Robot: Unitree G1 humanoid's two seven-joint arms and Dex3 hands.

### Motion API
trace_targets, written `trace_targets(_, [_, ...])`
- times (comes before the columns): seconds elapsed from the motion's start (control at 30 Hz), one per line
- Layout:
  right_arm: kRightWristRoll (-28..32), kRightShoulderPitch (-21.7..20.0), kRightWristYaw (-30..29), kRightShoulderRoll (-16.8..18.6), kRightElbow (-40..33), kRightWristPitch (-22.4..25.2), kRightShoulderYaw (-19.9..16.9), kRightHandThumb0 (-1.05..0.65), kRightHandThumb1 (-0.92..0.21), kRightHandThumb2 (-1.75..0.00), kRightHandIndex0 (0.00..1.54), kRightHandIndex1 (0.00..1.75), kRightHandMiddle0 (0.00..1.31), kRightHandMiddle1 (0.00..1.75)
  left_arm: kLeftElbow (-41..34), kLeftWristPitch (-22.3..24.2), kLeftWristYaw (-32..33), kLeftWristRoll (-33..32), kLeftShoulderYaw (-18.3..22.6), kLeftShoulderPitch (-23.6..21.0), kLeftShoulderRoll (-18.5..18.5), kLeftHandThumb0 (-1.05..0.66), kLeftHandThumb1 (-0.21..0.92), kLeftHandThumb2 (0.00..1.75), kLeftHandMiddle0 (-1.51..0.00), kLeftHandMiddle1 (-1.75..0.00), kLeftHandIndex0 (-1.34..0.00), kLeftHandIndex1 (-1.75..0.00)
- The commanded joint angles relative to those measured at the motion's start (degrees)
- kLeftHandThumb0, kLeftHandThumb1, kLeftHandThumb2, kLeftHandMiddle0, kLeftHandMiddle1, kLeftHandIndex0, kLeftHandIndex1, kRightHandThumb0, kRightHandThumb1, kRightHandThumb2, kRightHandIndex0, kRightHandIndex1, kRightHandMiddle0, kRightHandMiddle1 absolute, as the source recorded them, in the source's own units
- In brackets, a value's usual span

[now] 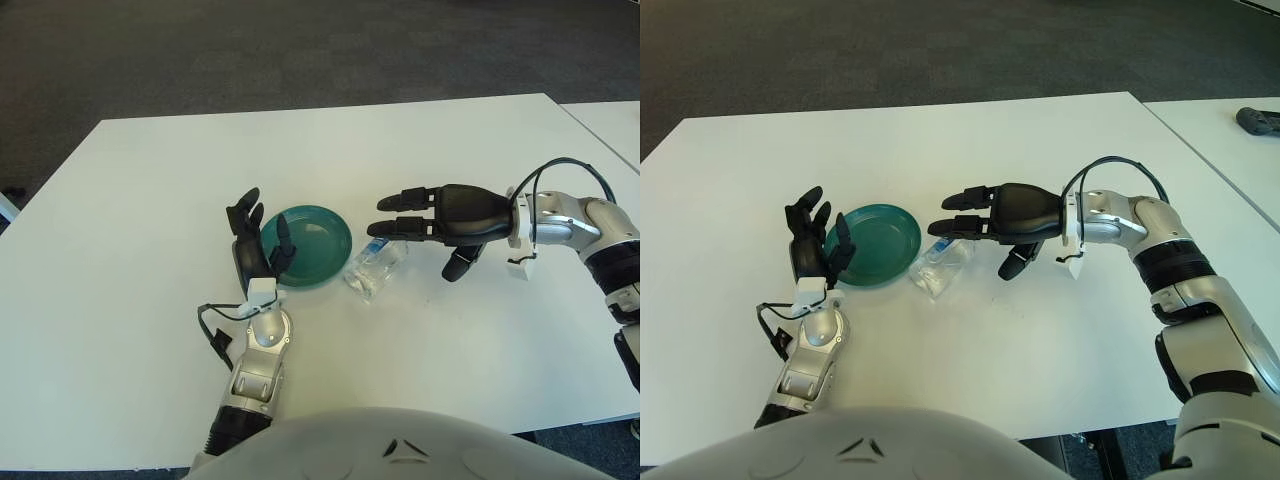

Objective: Put the bottle into the plate.

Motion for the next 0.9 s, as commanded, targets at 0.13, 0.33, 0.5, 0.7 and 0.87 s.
trace_targets(0.13, [0.00,-1.77,2.05,0.56,0.20,0.09,-0.69,-1.05,-0.92,-1.04,0.02,0.00,0.00,0.00,1.63,-1.47,0.93,-0.57,0.88,-2.44,-4.76,-0.81,0.92,1.01,-0.35,-0.13,0.00,-0.78])
trace_targets(0.33, [-3.15,-1.46,1.64,0.58,-1.49,0.71,-2.20,-1.05,-0.92,-1.05,0.02,0.00,0.00,0.00,2.12,-1.44,0.81,-1.63,1.03,-2.76,-5.24,-0.82,0.92,1.07,-0.36,-0.11,0.00,-0.78])
trace_targets(0.5, [-8.33,-0.98,-0.55,0.69,-4.07,1.38,-4.18,-1.05,-0.92,-1.07,0.00,0.00,0.00,0.00,2.31,-1.13,0.90,-1.79,0.90,-3.09,-5.42,-0.82,0.92,1.10,-0.37,-0.10,0.00,-0.80])
trace_targets(0.7, [-12.12,-0.50,-3.61,1.19,-5.56,2.29,-5.22,-1.05,-0.92,-1.07,0.00,0.00,0.00,0.00,2.60,-1.28,0.55,-2.73,0.66,-3.39,-5.58,-0.84,0.92,1.11,-0.37,-0.09,0.00,-0.79])
trace_targets(0.87, [-15.75,-0.94,-7.38,2.62,-4.32,3.05,-4.42,-1.05,-0.92,-1.05,0.00,0.00,0.00,0.00,3.22,-1.57,0.95,-2.80,0.34,-3.95,-5.75,-0.85,0.92,1.12,-0.37,-0.09,0.00,-0.78])
